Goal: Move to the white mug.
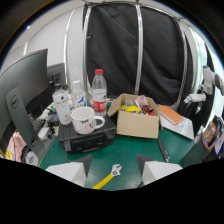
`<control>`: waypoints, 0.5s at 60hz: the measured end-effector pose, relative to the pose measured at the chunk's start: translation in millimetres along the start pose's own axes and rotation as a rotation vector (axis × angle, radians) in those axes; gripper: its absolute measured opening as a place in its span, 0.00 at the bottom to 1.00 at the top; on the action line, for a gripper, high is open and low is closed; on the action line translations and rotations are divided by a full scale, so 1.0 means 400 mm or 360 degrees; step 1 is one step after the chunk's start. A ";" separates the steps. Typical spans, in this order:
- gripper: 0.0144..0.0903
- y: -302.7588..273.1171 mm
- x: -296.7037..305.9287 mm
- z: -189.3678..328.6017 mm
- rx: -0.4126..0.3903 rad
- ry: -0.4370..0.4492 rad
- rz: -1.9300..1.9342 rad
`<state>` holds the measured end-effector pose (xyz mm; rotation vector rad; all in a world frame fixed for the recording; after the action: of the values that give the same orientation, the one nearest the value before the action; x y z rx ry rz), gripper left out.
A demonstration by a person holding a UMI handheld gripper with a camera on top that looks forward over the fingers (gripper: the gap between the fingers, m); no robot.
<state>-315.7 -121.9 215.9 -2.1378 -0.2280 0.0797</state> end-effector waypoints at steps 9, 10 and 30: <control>0.93 -0.003 -0.113 0.053 -0.0029 -0.0047 -0.0013; 0.93 -0.005 -0.124 0.060 -0.0027 -0.0051 -0.0014; 0.94 -0.051 -0.277 0.202 -0.0012 -0.0064 -0.0034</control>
<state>-438.6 -66.0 185.2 -2.1420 -0.2749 0.1101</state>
